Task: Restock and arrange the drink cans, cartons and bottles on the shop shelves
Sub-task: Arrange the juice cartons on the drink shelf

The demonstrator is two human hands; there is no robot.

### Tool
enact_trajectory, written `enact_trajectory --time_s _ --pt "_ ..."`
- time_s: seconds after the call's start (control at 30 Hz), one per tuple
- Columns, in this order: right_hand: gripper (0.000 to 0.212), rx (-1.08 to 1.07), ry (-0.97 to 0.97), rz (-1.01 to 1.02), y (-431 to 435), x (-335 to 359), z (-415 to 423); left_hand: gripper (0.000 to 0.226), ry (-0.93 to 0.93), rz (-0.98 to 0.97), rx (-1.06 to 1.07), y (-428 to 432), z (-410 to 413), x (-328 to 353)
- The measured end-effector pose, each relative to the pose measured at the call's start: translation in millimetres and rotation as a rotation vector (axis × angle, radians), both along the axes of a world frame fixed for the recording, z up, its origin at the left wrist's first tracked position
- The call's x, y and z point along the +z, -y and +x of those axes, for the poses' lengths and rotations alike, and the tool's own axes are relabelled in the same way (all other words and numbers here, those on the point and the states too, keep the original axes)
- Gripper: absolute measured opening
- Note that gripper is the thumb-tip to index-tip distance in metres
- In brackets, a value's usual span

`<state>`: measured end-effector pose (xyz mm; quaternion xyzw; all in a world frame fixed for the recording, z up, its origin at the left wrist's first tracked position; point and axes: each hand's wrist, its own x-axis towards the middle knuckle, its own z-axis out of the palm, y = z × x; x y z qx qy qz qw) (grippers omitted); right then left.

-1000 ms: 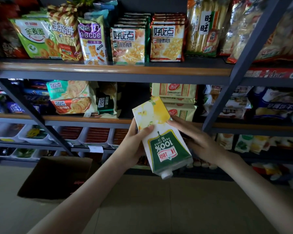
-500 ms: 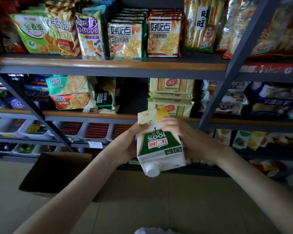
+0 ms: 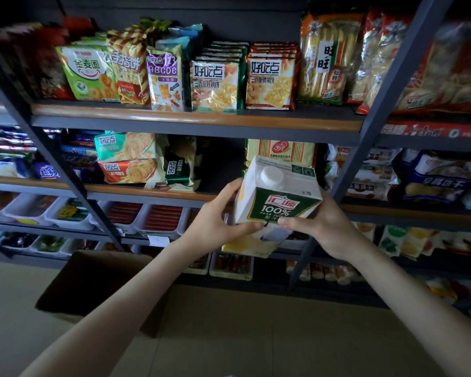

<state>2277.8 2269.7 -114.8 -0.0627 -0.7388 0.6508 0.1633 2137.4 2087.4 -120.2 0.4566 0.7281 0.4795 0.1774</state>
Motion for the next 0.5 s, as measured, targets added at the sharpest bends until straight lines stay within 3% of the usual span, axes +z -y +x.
enact_trajectory --time_s 0.17,0.27,0.4,0.5 --pt "0.083 0.012 -0.001 -0.345 -0.2 -5.7 4.7 0.061 -0.037 0.07 0.142 -13.3 18.1 24.0" --pt "0.084 -0.058 0.007 -0.435 2.6 -5.2 2.4 0.066 -0.004 -0.012 0.219 -23.2 20.3 39.6" --pt "0.048 -0.079 0.076 -0.452 5.9 5.0 3.8 0.049 0.577 -0.035 0.254 -32.3 22.5 46.6" --pt "0.046 -0.036 0.166 -0.392 5.7 15.9 7.5 0.035 0.893 -0.121 0.2 -35.0 23.2 49.9"
